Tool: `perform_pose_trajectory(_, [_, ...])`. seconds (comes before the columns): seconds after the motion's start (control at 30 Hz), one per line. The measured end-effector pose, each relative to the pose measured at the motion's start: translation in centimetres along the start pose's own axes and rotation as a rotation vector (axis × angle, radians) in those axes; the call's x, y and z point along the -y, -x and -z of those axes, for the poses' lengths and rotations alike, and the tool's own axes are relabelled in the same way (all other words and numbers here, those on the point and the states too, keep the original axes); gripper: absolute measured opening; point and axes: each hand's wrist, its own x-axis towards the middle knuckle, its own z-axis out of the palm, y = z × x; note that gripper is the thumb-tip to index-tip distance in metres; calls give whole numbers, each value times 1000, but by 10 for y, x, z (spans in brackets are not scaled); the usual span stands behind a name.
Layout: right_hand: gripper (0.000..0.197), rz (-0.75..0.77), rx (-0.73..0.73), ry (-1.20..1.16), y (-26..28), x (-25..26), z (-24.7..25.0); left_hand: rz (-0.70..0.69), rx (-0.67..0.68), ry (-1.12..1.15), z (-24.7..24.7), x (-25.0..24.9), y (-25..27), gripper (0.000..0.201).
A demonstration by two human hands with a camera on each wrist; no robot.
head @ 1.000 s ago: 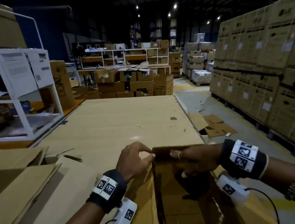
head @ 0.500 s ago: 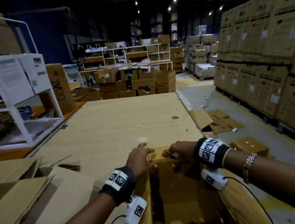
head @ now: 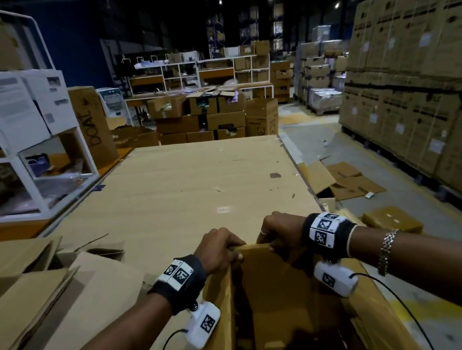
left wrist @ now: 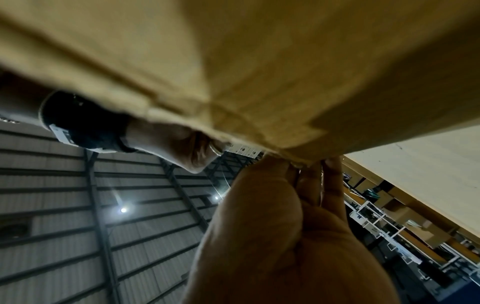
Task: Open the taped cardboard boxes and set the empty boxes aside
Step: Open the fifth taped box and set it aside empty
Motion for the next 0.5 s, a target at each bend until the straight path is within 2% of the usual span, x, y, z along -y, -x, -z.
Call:
perform_pose_trajectory(0.13, [22,-177,99,9,19,-31,-5,38,20,36,1,11,3,35])
perform_pose_trajectory(0.2, [11,-198,109,17,28,-45,-8,37,20,53,0,13,3,33])
perform_pose_trajectory(0.37, [20,-203,54,-36,35,-60,-16,-10,-3,46,-1,9,2,31])
perform_pose_trajectory(0.5, [11,-214,12,-53,46,-46,-15,20,0,53,5,12,13,35])
